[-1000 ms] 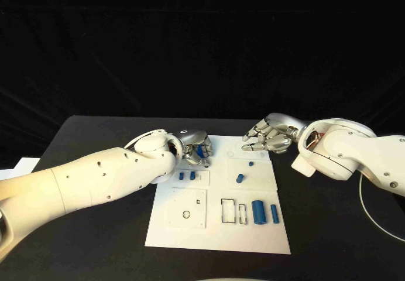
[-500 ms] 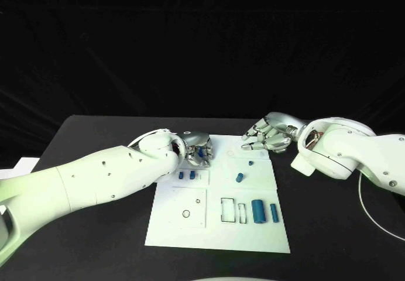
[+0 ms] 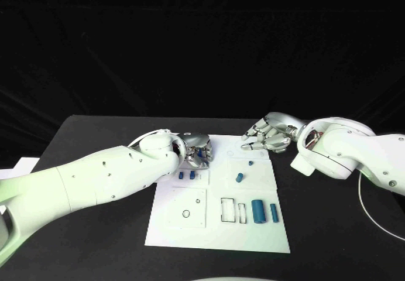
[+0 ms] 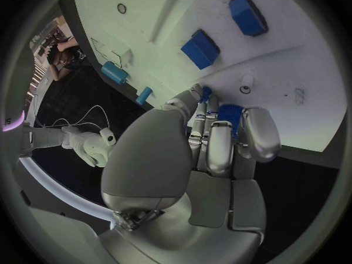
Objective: Assemble the parts on the task board
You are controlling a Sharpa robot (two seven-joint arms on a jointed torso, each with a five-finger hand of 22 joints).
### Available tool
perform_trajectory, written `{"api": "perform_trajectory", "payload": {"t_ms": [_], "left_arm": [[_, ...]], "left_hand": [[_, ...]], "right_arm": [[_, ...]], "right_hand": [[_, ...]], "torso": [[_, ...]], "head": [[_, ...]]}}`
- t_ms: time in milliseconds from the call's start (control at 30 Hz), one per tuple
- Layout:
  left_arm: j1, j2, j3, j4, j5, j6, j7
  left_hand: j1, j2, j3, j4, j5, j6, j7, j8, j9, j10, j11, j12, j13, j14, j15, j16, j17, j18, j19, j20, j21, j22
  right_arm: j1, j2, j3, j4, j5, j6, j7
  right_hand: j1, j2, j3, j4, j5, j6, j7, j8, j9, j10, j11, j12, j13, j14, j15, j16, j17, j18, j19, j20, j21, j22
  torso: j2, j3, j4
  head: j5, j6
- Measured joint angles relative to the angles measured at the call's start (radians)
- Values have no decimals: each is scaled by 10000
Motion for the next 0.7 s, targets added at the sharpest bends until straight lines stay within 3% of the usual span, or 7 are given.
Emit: {"api": "perform_trajectory", "payload": {"t_ms": [267,700], "left_arm": [[18,1,21,22,-9,100,-73],[40,-6,39,71,-34,250,-192]], "left_hand": [[-96,-97,83,-83,0,0,0,-231,-98,-413,120,-321,-91,0,0,0,-128,-1,36,36,0,8],[-23,-23,373,-281,0,54,54,-232,-109,-428,136,-381,-75,0,1,0,-182,1,71,72,0,51]], "right_arm": [[0,0,0,-3,0,10,1],[0,-4,0,-2,1,31,1]], "right_hand": [[0,0,0,0,0,0,0,0,0,0,0,0,12,0,0,0,0,0,0,0,0,0],[0,0,0,0,0,0,0,0,0,0,0,0,34,0,0,0,0,0,0,0,0,1]], "torso": [[0,-1,0],[-1,1,-1]], "head": [[-2,-8],[3,-24]]}}
